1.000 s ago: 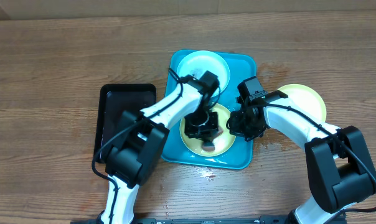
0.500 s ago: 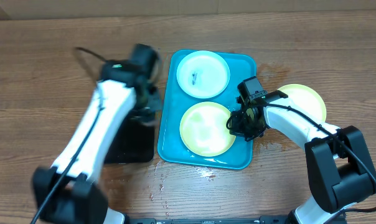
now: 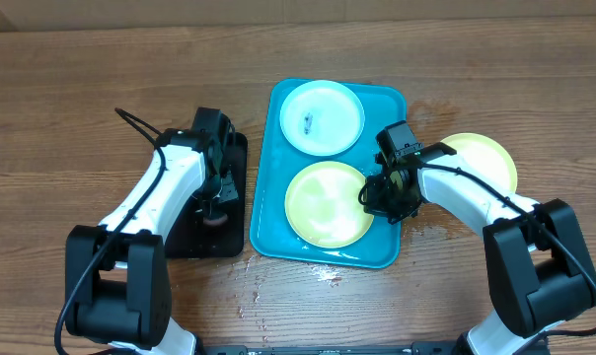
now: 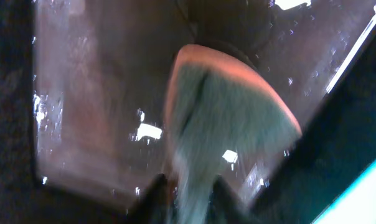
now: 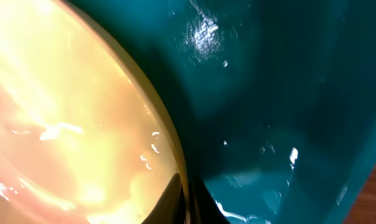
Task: Clean dirty plates on tray and stack at the side
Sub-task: 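Put the sponge back on the black tray with the left gripper, then lift the second yellow plate with the right gripper and stack it on the first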
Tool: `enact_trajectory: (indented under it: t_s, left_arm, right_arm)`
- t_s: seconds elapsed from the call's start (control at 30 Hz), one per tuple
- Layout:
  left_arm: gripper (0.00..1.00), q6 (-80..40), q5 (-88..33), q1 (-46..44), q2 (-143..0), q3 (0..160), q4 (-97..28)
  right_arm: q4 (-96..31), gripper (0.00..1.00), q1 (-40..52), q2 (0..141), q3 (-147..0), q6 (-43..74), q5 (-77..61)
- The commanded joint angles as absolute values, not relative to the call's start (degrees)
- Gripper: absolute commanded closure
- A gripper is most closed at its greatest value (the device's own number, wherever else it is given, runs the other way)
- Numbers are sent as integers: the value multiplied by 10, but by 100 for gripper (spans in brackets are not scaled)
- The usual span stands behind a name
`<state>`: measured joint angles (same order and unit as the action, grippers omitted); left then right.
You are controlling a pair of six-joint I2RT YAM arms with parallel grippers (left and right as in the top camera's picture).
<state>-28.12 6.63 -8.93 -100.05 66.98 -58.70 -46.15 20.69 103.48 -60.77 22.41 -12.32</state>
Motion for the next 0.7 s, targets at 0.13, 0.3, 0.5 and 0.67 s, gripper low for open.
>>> enact_trajectory:
  t_s: [0.13, 0.3, 0.5, 0.67]
  left_arm:
    - [29, -262, 13, -35, -917, 804, -683]
    - [15, -228, -39, 15, -847, 900, -740]
    - [0, -217, -102, 72, -772, 994, -782]
    - [1, -217, -110, 89, -709, 1016, -788]
  right_arm:
    - [-554, 96, 235, 980, -708, 192, -6]
    - [-566, 96, 314, 935, -815, 135, 57]
    - [-474, 96, 436, 933, -878, 130, 167]
    - [-355, 96, 520, 973, -868, 130, 259]
